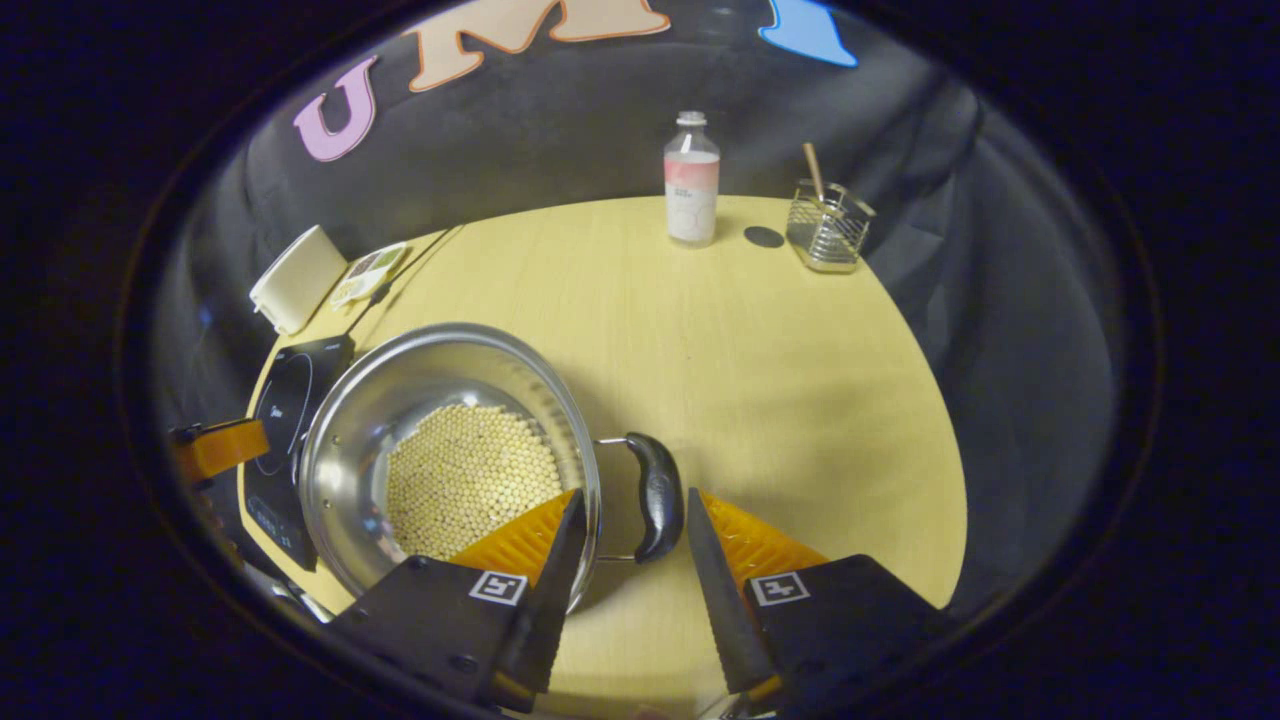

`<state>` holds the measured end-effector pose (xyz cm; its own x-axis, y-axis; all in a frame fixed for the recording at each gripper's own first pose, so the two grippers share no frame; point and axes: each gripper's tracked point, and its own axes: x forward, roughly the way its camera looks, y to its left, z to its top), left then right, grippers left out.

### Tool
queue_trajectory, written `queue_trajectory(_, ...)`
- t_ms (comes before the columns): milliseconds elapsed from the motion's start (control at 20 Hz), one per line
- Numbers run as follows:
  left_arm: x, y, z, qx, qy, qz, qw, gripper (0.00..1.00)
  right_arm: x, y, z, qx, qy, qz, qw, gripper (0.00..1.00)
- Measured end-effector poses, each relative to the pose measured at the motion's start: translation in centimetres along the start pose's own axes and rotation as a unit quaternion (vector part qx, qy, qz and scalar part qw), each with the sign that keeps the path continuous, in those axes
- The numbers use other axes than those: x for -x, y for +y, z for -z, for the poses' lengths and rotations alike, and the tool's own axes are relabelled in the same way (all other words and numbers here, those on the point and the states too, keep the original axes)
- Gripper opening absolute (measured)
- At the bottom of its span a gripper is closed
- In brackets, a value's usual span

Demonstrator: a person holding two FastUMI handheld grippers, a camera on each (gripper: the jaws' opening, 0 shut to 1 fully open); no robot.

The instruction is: First push the handle of the pot to place it horizontally, then grasp the pot with both hands and set it on the induction cooktop.

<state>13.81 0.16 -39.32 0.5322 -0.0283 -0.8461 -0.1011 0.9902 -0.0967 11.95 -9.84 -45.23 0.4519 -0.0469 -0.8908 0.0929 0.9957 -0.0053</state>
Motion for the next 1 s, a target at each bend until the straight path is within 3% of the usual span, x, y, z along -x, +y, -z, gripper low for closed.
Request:
queue_trajectory(100, -0.6, 0.0, 0.7, 0.001, 0.023, 0.002, 1.0, 0.9, -0.7, 0.0, 0.0, -0.002, 0.006, -0.007, 1.0, 0.67)
queue_trajectory(150, -1.0, 0.1, 0.8, -0.001, 0.03, 0.001, 1.0, 0.95, -1.0, 0.0, 0.0, -0.005, 0.008, -0.011, 1.0, 0.67)
queue_trajectory(200, -1.5, 0.2, 0.9, -0.003, 0.037, -0.001, 0.999, 0.89, -1.2, 0.0, 0.0, -0.009, 0.011, -0.015, 1.0, 0.67)
queue_trajectory(300, -2.2, 0.2, 1.5, -0.012, 0.05, -0.005, 0.999, 0.94, -1.8, -0.2, 0.2, -0.009, 0.016, -0.018, 1.0, 0.68)
queue_trajectory(350, -2.6, 0.2, 1.9, -0.016, 0.059, -0.007, 0.998, 0.88, -2.0, -0.2, 0.3, -0.008, 0.02, -0.023, 1.0, 0.72)
queue_trajectory(500, -3.5, -0.9, 2.5, -0.016, 0.072, -0.001, 0.997, 0.88, -2.0, -0.3, 0.5, -0.008, 0.02, -0.03, 0.999, 0.73)
queue_trajectory(750, -4.9, -1.3, 2.9, -0.016, 0.078, -0.003, 0.997, 0.88, -2.2, -0.9, 0.8, -0.002, 0.025, -0.022, 0.999, 0.73)
queue_trajectory(950, -6.1, -2.4, 3.5, -0.019, 0.089, 0.005, 0.996, 0.87, -2.7, -2.1, 1.7, -0.032, 0.038, -0.019, 0.999, 0.7)
queue_trajectory(1000, -6.4, -3.0, 3.5, -0.025, 0.09, 0.009, 0.996, 0.86, -2.8, -2.6, 2.0, -0.033, 0.038, -0.013, 0.999, 0.73)
